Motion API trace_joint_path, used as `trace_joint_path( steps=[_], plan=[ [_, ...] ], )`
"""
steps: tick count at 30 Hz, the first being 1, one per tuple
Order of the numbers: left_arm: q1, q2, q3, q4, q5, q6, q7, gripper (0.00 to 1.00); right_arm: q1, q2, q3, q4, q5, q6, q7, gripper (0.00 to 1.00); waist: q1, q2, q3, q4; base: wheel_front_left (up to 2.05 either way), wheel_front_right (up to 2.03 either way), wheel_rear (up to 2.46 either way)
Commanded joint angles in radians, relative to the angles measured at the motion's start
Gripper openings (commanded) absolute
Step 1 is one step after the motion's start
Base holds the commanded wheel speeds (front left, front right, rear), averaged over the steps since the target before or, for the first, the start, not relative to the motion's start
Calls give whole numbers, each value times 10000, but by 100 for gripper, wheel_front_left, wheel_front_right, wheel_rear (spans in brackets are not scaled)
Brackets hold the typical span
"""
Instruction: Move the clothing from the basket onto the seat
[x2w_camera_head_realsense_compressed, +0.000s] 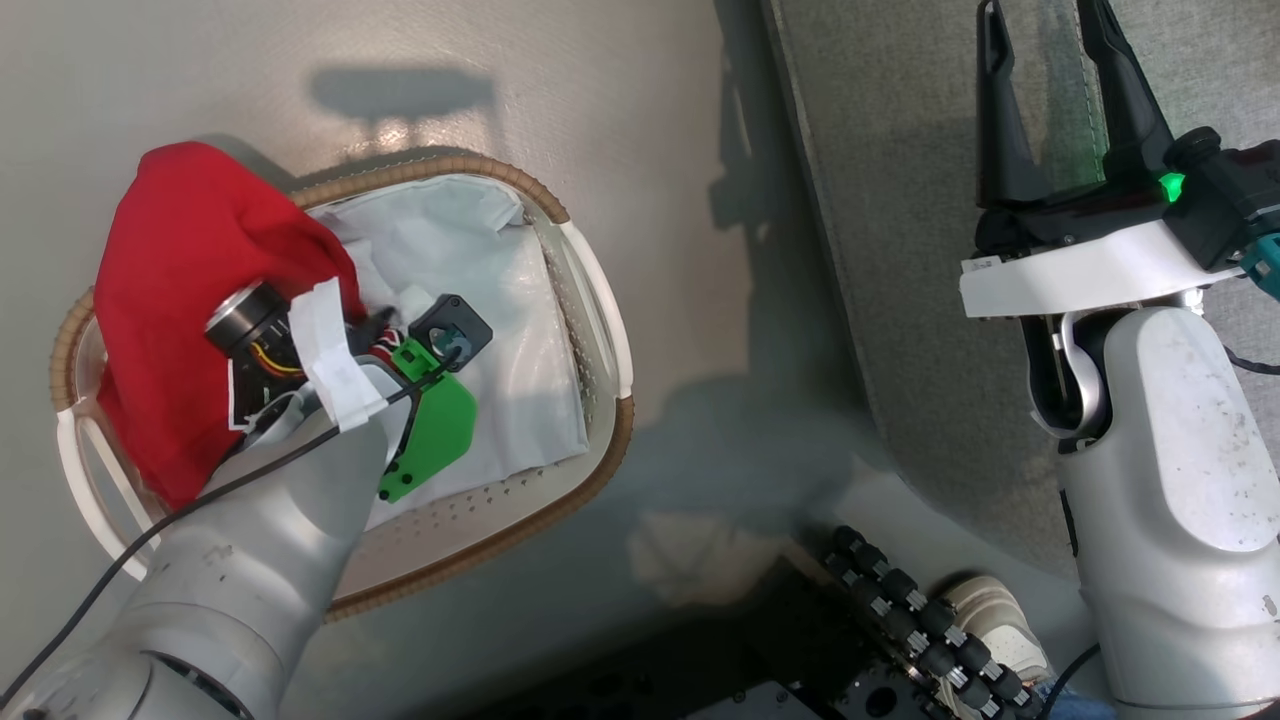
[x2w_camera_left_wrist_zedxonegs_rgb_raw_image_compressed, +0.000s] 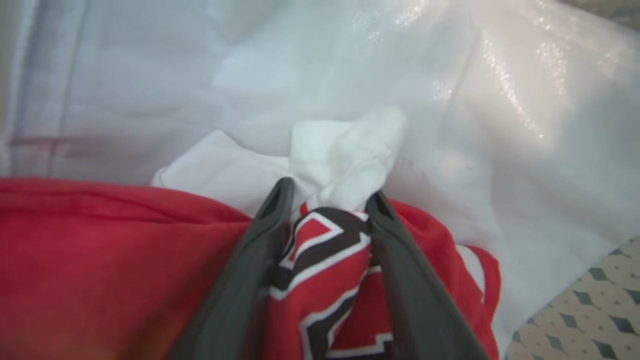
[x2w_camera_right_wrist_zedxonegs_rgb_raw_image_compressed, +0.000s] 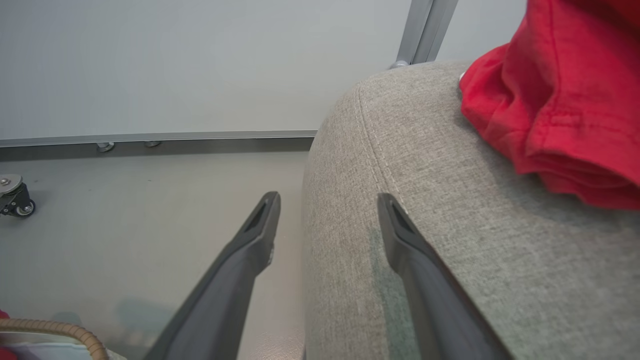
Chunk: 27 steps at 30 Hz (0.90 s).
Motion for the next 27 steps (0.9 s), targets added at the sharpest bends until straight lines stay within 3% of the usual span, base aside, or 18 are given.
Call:
trace_joint_path(
  steps=[1,11,21,27],
  plan=[
    [111,-5,-45,28,33,15,-91,0,23,-27,1,27,13,-10,-24,100,-2,0,-55,2,0,0,0],
    [686,-399,-108,-55,-348,-69,-940,0,351,-30,-117,288,-234,-10,-24,100,-2,0,-959,325,0,0,0],
    [1623,-677,158,-625,-1140,-102,-2311,0,1220,-34,-530,672,-984,-10,-24,100,-2,0,-3361,1136,0,0,0],
    [2062,-730,327,-1693,-1478,-101,-2629,0,1883,-37,-759,941,-1369,-11,-24,100,-2,0,-4888,1666,0,0,0]
  ],
)
